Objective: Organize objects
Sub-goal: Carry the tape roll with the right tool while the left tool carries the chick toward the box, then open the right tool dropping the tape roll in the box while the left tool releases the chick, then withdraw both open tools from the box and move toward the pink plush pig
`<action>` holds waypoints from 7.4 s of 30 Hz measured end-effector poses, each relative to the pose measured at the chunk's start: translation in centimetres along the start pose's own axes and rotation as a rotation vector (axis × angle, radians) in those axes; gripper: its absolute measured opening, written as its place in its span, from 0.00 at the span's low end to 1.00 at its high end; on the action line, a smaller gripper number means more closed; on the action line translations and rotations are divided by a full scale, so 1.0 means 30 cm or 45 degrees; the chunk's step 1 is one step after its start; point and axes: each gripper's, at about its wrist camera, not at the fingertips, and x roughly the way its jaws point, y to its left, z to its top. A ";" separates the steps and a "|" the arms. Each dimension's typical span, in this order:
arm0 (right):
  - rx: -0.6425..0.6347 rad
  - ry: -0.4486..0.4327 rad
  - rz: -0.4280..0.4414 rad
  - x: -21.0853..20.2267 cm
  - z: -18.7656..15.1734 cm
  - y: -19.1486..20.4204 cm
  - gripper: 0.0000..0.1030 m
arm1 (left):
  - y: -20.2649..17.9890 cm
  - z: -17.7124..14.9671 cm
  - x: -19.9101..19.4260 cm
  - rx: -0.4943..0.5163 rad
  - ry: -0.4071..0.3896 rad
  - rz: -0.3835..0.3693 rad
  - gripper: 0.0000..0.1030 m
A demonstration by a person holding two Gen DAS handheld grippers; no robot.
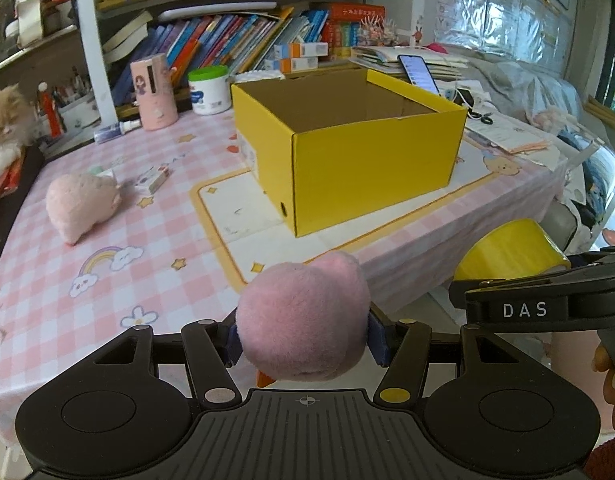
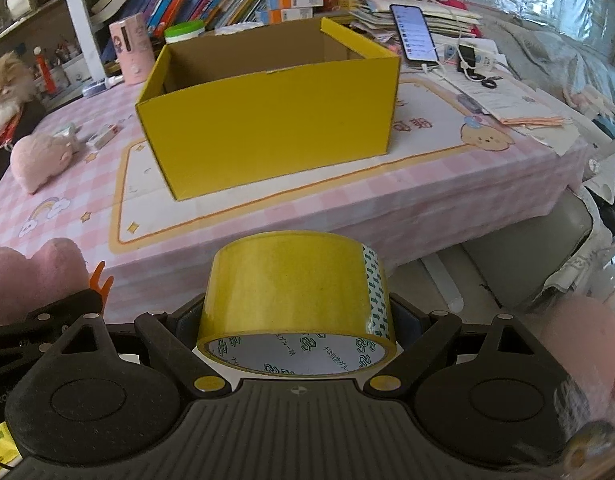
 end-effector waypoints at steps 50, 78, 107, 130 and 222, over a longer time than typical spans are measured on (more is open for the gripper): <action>-0.134 -0.427 0.142 0.111 0.664 -0.221 0.87 | -0.133 0.485 0.260 0.028 -0.297 0.189 0.56; -0.687 0.197 0.383 0.730 0.911 0.075 0.87 | -0.158 0.570 0.639 -0.100 0.144 0.157 0.57; -0.490 -0.088 0.339 0.456 0.922 -0.022 0.93 | -0.164 0.538 0.397 -0.052 -0.144 0.194 0.88; -0.137 -0.296 0.012 0.136 0.432 -0.093 0.93 | 0.031 0.218 0.151 -0.238 -0.112 0.304 0.93; -0.615 -0.066 0.352 0.338 0.399 0.693 0.97 | 0.601 0.067 0.095 -0.552 0.040 0.641 0.97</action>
